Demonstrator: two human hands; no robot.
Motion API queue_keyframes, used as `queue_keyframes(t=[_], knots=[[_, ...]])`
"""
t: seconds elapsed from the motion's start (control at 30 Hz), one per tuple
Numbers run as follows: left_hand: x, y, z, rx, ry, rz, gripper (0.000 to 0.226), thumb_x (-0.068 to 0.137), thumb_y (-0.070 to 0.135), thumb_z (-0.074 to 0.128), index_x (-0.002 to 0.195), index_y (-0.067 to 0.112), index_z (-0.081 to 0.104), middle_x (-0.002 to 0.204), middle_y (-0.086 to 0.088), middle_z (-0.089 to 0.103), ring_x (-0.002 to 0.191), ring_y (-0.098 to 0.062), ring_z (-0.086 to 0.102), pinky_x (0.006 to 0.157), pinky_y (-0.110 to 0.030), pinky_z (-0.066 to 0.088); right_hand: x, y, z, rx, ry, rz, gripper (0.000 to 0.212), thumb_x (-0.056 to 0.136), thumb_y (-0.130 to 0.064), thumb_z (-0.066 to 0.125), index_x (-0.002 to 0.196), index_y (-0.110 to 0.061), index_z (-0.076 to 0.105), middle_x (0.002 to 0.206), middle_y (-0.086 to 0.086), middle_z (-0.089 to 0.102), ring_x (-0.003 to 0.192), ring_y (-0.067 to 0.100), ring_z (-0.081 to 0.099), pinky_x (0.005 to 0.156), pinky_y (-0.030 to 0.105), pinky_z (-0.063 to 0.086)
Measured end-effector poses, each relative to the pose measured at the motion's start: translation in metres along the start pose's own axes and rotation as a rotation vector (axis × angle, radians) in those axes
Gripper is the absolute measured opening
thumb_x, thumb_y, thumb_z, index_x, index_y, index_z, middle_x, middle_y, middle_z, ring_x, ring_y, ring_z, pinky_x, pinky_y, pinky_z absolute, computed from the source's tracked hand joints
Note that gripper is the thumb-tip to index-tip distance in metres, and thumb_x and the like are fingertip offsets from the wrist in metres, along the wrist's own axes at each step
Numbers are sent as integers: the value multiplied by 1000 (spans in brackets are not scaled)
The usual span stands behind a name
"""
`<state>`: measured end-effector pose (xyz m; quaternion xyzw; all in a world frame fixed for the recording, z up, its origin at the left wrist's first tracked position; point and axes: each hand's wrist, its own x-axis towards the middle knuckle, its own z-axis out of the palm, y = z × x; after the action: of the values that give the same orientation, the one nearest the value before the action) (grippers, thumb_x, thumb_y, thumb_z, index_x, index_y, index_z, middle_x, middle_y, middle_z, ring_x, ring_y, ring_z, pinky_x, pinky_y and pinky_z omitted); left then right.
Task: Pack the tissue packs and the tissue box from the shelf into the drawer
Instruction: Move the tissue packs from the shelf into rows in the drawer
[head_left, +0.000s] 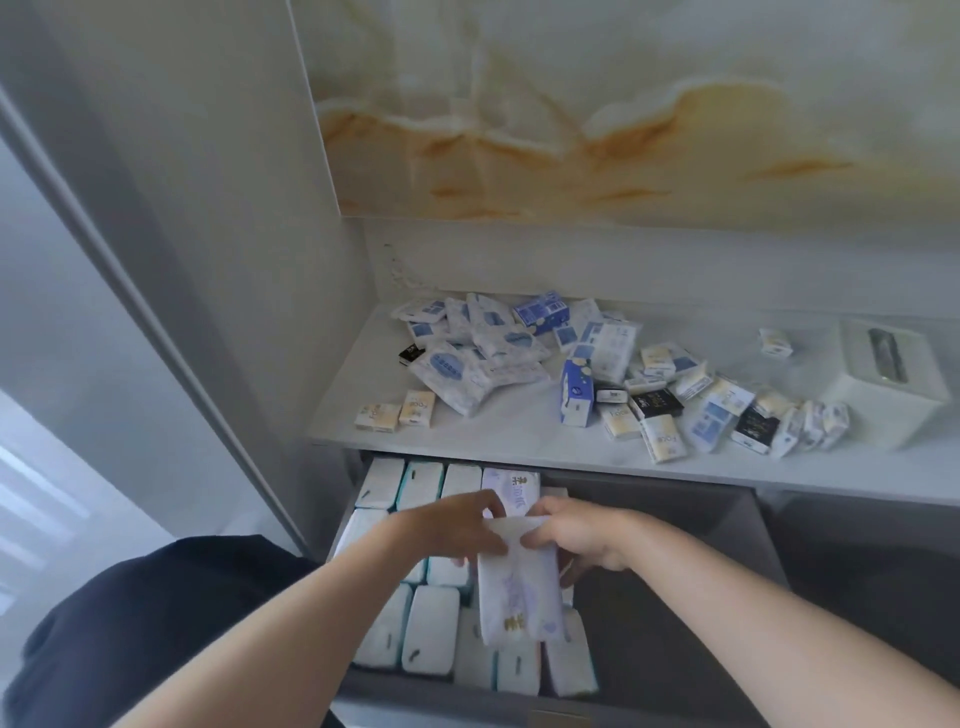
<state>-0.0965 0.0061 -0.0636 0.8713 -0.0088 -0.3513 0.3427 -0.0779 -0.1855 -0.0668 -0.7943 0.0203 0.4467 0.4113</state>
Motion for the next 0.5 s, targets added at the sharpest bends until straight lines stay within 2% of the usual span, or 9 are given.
queue_keyframes(t=[0.1, 0.17, 0.27, 0.37, 0.5], knots=[[6, -3, 18, 338, 6, 27, 37, 87, 37, 64, 122, 31, 55, 118, -1, 58, 95, -19, 60, 82, -30, 49, -7, 15, 9, 42, -65, 76, 12, 98, -13, 58, 108, -19, 55, 101, 11, 65, 80, 26, 67, 63, 43, 59], [8, -6, 25, 535, 31, 55, 41, 88, 36, 63, 128, 31, 56, 124, -1, 51, 110, -22, 57, 91, -32, 47, -4, 26, 19, 74, -71, 136, 8, 100, -12, 56, 106, -17, 55, 98, 13, 66, 78, 29, 68, 65, 45, 61], [8, -9, 31, 609, 75, 105, 43, 88, 35, 64, 130, 29, 55, 127, 0, 48, 119, -21, 52, 96, -36, 46, 9, 39, 37, 21, 27, 201, 22, 98, -13, 57, 118, -8, 51, 101, 18, 69, 83, 35, 73, 72, 50, 62], [11, -8, 37, 697, 111, 208, 51, 86, 43, 66, 133, 29, 50, 129, 1, 47, 121, -20, 47, 96, -39, 45, 13, 39, 46, -199, 189, 224, 30, 92, -17, 59, 115, 0, 50, 86, 22, 71, 71, 36, 73, 61, 46, 62], [20, -4, 48, 879, 169, 355, 74, 80, 56, 68, 143, 30, 37, 138, -1, 38, 126, -22, 37, 102, -40, 41, 6, 35, 40, -135, 63, 142, 30, 88, -14, 47, 111, -1, 62, 87, 18, 72, 66, 28, 69, 63, 38, 62]])
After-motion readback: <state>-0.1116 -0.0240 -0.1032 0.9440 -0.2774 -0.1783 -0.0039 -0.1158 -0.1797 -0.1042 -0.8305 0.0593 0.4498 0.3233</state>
